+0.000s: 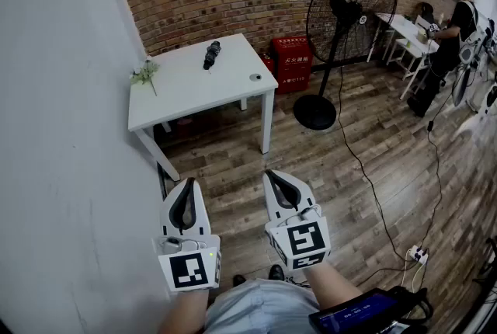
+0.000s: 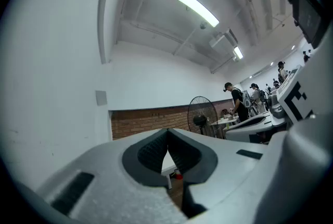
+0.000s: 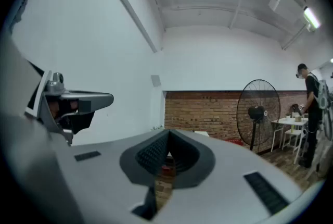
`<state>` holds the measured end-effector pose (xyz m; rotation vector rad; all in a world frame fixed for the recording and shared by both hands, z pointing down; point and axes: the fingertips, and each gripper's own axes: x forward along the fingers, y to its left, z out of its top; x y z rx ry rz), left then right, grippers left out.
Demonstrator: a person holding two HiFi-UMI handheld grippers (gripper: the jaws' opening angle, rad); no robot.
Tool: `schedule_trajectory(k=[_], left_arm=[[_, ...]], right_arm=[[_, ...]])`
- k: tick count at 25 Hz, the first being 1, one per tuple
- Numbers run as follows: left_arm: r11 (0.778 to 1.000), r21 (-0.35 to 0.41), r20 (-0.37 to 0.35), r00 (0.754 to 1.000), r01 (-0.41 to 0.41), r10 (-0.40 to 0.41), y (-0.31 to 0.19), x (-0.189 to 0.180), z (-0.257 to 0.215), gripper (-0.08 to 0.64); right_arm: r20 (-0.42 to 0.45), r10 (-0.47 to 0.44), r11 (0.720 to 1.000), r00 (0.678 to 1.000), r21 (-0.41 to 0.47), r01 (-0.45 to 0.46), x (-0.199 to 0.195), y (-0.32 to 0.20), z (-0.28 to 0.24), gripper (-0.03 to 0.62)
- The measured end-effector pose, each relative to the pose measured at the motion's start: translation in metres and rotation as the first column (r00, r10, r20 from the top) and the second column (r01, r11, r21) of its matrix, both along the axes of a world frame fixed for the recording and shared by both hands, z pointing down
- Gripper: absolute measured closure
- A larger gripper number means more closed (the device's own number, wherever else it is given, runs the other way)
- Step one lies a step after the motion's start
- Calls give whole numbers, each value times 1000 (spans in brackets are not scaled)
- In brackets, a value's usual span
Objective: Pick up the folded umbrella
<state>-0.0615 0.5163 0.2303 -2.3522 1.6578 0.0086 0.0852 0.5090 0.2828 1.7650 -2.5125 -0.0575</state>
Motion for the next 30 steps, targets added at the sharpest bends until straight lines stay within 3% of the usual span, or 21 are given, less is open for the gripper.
schedule_trajectory(k=[12, 13, 14, 15, 19, 30], left_arm=[[1000, -14, 2, 1000, -4, 4, -1, 14, 4, 552], [1000, -16, 3, 1000, -2, 2, -1, 16, 5, 552], [1000, -18, 5, 1000, 0, 0, -1, 18, 6, 552], [1000, -19, 7, 1000, 2, -2, -1, 20, 7, 552], [1000, -21, 18, 1000, 6, -6, -2, 31, 7, 552], [998, -40, 31, 998, 56, -55, -5, 60, 20, 552]], right_arm=[[30, 2, 1000, 1000, -17, -1, 15, 0, 4, 582], [45, -17, 999, 999, -32, 19, 15, -1, 6, 417], [61, -34, 998, 998, -42, 37, 16, -2, 8, 293], [70, -42, 998, 997, -44, 45, 18, -3, 9, 255], [56, -49, 998, 997, -32, 51, 26, -3, 10, 223], [44, -80, 996, 996, -35, 81, 61, -16, 18, 221]])
